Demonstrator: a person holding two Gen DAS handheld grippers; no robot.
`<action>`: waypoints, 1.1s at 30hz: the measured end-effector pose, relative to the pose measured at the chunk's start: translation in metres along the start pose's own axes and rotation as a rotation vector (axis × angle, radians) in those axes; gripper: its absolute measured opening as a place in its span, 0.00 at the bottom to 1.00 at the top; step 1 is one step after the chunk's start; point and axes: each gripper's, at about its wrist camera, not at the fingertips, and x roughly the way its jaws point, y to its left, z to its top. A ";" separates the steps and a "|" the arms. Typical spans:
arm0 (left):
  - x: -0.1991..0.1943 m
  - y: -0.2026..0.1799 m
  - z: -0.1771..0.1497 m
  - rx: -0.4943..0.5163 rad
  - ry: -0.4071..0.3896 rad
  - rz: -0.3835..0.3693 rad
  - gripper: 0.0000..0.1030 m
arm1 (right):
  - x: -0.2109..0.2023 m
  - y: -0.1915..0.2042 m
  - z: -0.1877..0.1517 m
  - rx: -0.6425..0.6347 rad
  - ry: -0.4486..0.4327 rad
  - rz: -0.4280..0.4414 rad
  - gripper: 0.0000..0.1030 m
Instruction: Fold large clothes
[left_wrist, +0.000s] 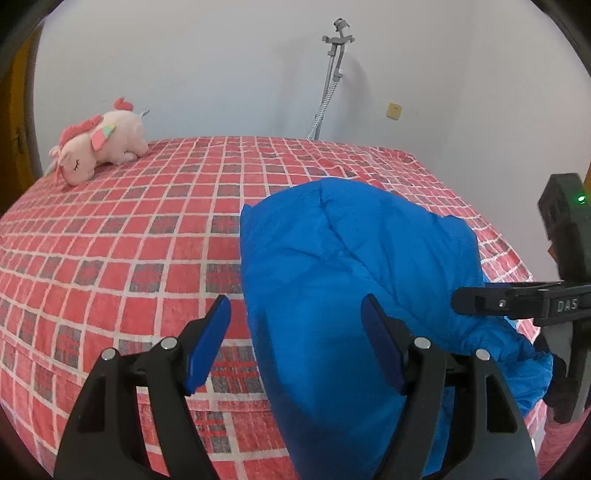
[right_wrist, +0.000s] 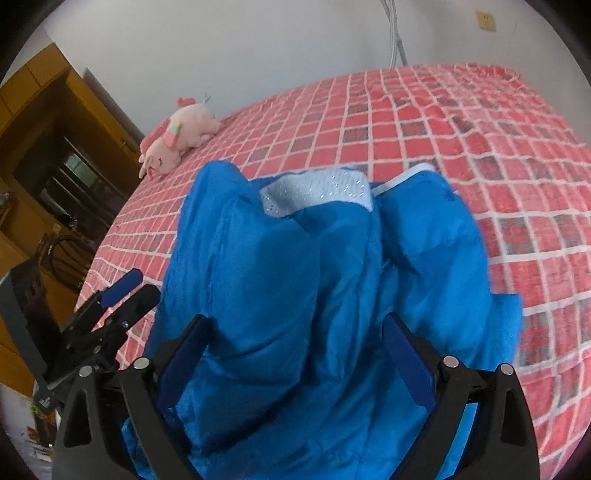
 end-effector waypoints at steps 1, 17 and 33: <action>0.001 0.001 0.000 -0.005 0.001 0.001 0.69 | 0.004 -0.001 0.001 0.008 0.010 0.014 0.92; 0.005 0.026 0.001 -0.074 -0.021 0.041 0.74 | 0.008 0.021 0.011 -0.087 -0.063 0.058 0.26; -0.027 -0.028 0.010 -0.003 -0.043 -0.083 0.77 | -0.089 0.005 0.009 -0.103 -0.199 0.040 0.16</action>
